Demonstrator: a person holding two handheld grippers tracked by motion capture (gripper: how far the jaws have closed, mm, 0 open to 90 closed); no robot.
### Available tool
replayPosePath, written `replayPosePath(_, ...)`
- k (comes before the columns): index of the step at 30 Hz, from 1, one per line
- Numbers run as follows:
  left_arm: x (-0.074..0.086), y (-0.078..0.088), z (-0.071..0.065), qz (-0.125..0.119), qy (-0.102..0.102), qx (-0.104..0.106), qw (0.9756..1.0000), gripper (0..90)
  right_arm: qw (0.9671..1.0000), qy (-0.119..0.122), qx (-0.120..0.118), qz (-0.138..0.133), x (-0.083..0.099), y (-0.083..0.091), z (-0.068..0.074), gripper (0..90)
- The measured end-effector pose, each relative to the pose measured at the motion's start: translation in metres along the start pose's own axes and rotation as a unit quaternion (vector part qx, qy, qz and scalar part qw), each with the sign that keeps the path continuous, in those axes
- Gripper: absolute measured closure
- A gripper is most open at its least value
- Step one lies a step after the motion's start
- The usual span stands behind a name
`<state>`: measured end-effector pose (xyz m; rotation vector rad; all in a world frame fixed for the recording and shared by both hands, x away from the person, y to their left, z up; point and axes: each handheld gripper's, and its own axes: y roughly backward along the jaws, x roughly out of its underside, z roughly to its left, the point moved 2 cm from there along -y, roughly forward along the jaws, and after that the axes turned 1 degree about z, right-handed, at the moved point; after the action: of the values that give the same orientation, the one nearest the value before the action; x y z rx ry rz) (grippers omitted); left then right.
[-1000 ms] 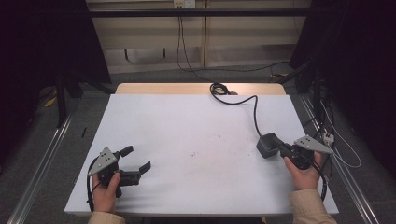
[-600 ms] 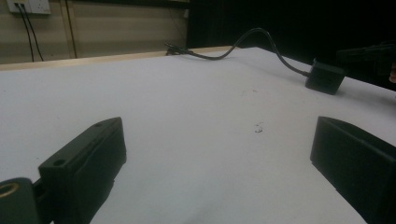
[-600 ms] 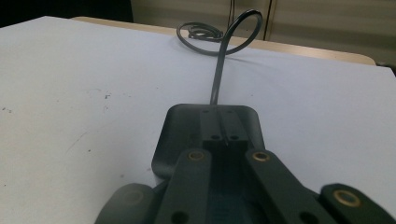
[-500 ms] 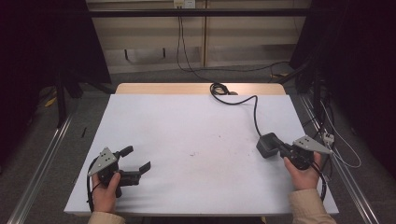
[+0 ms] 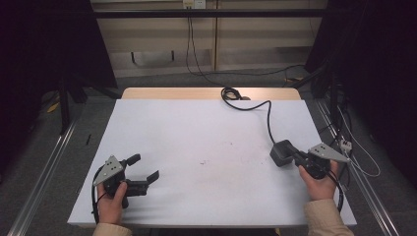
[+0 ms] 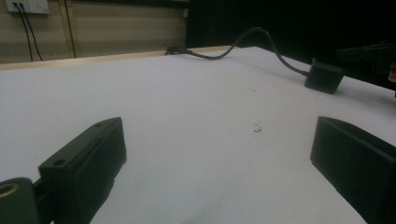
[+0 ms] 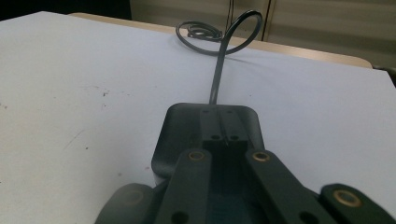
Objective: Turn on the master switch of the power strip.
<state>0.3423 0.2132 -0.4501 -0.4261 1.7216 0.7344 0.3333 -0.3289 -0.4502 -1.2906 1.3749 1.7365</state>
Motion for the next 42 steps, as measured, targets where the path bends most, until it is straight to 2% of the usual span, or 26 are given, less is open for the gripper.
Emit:
replayPosePath(15, 0.0006, -0.0004, -0.0005, 0.0, 0.001, 0.0, 1.0, 3.3, 1.0, 0.007, 0.006, 0.002, -0.0001, 0.0002, 0.0016, 90.0)
replayPosePath(22, 0.0006, 0.0001, 0.0001, -0.001, 0.001, 0.0, 1.0, 3.3, 1.0, -0.006, 0.001, 0.003, 0.0001, 0.0005, 0.0003, 90.0)
replayPosePath(35, 0.0002, 0.0006, -0.001, -0.003, 0.001, 0.0, 1.0, 3.4, 1.0, 0.004, 0.005, 0.007, 0.0, 0.0005, 0.0024, 90.0)
replayPosePath(42, 0.0004, 0.0004, 0.0, -0.004, 0.003, -0.001, 1.0, 3.4, 1.0, 0.0, 0.002, 0.004, 0.0007, 0.0005, 0.0016, 90.0)
